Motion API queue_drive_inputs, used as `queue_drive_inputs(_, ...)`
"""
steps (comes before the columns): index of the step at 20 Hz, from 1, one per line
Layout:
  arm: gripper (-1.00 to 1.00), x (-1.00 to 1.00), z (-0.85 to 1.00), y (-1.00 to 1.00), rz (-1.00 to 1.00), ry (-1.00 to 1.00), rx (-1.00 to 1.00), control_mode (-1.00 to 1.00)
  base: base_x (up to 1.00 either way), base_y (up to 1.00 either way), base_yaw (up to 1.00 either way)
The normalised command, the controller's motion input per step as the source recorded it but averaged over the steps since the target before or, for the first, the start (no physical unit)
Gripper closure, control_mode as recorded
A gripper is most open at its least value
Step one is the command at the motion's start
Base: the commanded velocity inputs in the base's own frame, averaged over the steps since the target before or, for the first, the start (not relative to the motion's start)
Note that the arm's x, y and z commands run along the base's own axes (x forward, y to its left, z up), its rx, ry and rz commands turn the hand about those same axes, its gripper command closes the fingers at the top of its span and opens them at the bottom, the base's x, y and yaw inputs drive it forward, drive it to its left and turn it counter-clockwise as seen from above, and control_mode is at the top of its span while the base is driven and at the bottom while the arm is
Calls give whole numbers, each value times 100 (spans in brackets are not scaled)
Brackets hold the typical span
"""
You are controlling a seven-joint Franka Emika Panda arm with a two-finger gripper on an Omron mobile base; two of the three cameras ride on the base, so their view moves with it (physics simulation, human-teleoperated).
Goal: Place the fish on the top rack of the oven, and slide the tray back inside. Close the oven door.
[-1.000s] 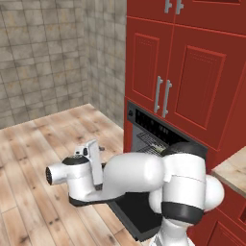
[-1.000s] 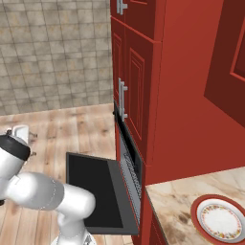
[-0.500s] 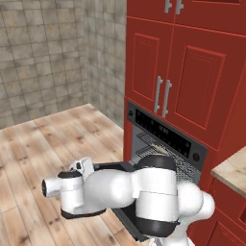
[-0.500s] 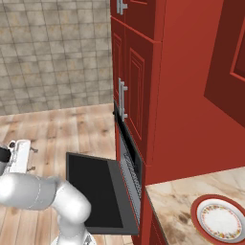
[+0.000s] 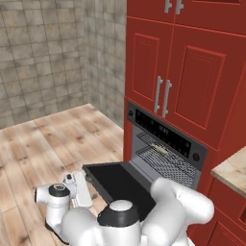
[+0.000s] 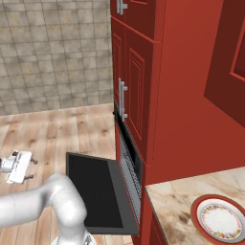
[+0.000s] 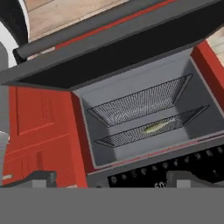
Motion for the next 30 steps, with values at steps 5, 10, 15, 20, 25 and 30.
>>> queue_drive_inputs(5,-100,18,-65,8,0,24,-10,-100,0,0,0)
queue_drive_inputs(10,-100,11,-79,0,0,20,-8,-100,0,0,0)
queue_drive_inputs(15,-100,15,-78,0,0,16,-9,-100,0,0,0)
queue_drive_inputs(20,-100,20,-64,0,0,6,-7,-100,0,0,0)
queue_drive_inputs(25,-100,18,-62,0,0,2,-5,-100,0,0,0)
queue_drive_inputs(30,-100,27,-72,0,0,10,-5,-100,0,0,0)
